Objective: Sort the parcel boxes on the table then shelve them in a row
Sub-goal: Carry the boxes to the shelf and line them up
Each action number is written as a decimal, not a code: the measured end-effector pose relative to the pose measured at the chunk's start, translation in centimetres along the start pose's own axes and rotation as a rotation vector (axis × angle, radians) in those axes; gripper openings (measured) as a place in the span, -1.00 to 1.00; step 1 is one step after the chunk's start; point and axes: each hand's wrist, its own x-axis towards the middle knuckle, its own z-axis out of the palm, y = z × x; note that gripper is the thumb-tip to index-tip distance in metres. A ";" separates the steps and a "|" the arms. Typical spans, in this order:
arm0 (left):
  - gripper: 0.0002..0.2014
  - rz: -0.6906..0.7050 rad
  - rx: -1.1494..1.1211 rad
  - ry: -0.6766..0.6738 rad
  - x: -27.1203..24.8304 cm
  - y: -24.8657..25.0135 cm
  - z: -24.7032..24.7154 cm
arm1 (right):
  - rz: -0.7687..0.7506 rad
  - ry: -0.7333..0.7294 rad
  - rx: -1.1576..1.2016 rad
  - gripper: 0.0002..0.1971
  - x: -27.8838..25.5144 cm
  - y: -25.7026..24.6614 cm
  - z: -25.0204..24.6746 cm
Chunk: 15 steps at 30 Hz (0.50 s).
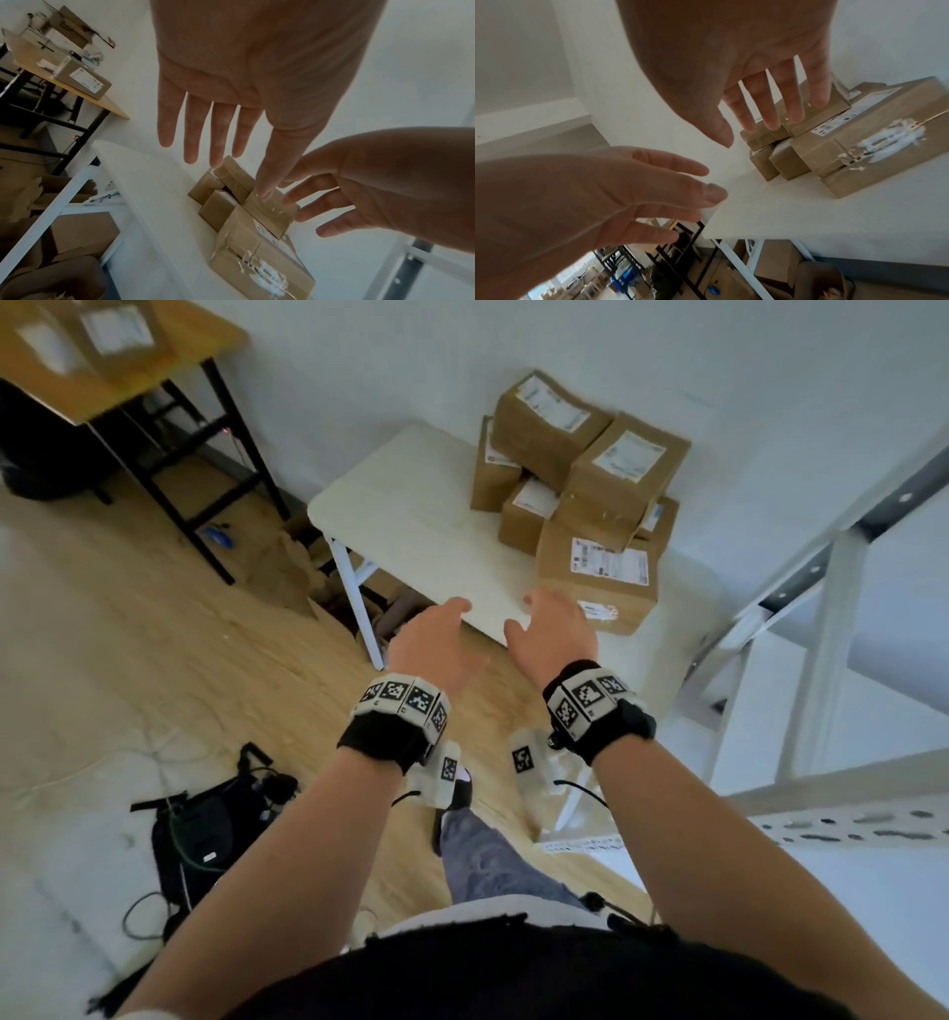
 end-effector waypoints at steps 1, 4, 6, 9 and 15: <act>-0.35 -0.004 -0.015 -0.004 1.6 0.0 -0.2 | 0.010 0.016 0.021 -0.59 1.7 -0.1 0.1; -0.33 -0.009 -0.066 -0.017 7.0 0.7 -1.2 | 0.050 0.074 0.055 -0.57 7.1 -0.3 0.1; -0.32 -0.001 -0.112 -0.038 10.9 1.5 -2.0 | 0.073 0.145 0.084 -0.58 10.7 -0.2 -0.3; -0.32 0.025 -0.154 -0.040 16.4 3.1 -3.1 | 0.145 0.273 0.137 -0.47 16.1 0.1 -1.4; -0.33 0.141 -0.175 -0.053 25.4 6.8 -4.6 | 0.348 0.394 0.141 -0.31 26.0 1.5 -4.6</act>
